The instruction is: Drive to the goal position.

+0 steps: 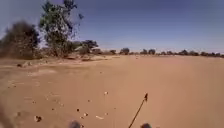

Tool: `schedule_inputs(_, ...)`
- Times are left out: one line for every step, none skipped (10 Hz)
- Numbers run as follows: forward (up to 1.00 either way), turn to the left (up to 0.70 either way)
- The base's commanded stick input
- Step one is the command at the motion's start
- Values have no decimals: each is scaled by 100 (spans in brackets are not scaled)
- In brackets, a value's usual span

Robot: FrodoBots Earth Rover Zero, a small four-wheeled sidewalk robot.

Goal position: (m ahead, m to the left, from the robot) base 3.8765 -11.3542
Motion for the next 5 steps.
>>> schedule_inputs(100,-11)
schedule_inputs(100,0)
schedule_inputs(100,0)
schedule_inputs(100,0)
schedule_inputs(100,0)
